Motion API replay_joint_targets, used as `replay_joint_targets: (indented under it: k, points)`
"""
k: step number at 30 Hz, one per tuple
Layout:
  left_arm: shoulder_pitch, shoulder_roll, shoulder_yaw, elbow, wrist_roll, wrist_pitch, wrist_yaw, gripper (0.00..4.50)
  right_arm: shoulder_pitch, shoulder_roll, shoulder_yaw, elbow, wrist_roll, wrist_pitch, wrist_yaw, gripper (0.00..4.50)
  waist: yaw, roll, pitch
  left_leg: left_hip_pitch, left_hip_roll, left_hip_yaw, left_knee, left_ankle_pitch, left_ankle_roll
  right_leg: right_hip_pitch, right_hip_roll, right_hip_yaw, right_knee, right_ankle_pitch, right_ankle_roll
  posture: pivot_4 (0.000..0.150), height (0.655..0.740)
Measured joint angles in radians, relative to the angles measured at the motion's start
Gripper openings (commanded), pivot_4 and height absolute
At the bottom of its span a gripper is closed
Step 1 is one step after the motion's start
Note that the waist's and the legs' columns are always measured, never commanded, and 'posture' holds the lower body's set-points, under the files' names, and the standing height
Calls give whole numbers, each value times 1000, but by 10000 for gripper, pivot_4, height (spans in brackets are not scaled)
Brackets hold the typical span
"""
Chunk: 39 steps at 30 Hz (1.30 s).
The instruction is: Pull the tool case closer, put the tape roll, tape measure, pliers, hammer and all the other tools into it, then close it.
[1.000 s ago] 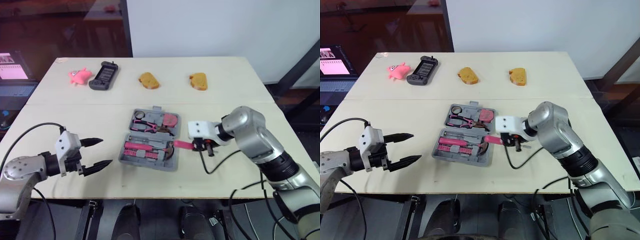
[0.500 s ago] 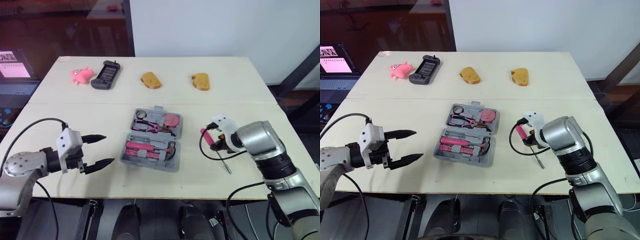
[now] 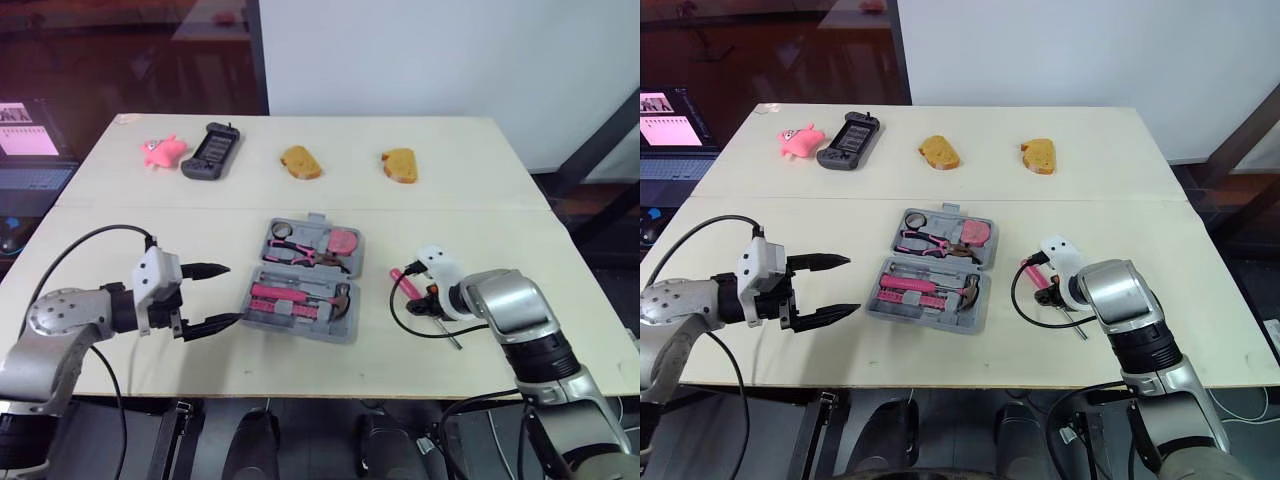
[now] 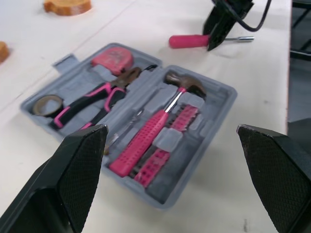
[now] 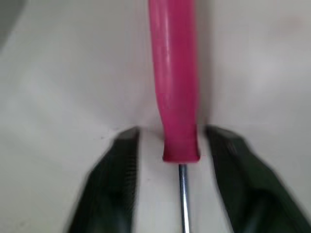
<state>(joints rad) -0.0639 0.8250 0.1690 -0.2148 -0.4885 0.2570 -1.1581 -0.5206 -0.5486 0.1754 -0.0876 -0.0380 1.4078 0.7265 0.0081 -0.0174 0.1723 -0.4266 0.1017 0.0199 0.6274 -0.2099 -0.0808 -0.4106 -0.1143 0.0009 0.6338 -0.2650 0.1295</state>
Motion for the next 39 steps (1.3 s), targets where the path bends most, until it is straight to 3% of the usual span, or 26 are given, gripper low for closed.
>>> replay_joint_targets:
  k: [2,7,15,30,33,39]
  points:
    - [-11,0,0,0,0,0,-1,45000,6,-7,5,-10,20,-17,-9,44420,0,0,0,0,0,0,0,0,0,0,0,0,0,0,0,1500,7207]
    - [-17,-1,-1,7,0,0,-2,45000,53,-64,1,-76,59,-76,-25,44420,4,1,0,-1,0,0,0,0,0,-1,0,0,0,0,0,1500,7207]
    - [-20,-10,-25,7,0,0,1,45000,233,-95,-120,-225,106,-422,-46,44420,3,1,1,-1,0,0,0,0,0,0,0,0,-1,0,0,1500,7207]
    - [-24,-21,-36,8,2,-1,9,45000,288,-58,-144,-3,160,-594,-92,44420,2,1,1,-1,0,0,0,0,0,0,0,0,-1,0,0,1500,7207]
    - [-23,-21,-36,8,6,-1,9,45000,289,-57,-143,15,162,-609,-95,36848,3,1,1,-1,0,0,0,0,0,0,0,0,-1,0,0,1500,7207]
    - [-23,-21,-36,9,9,-3,9,45000,296,-48,-146,11,176,-611,-104,5337,3,1,1,-1,0,0,0,0,0,0,0,0,-1,0,0,1500,7207]
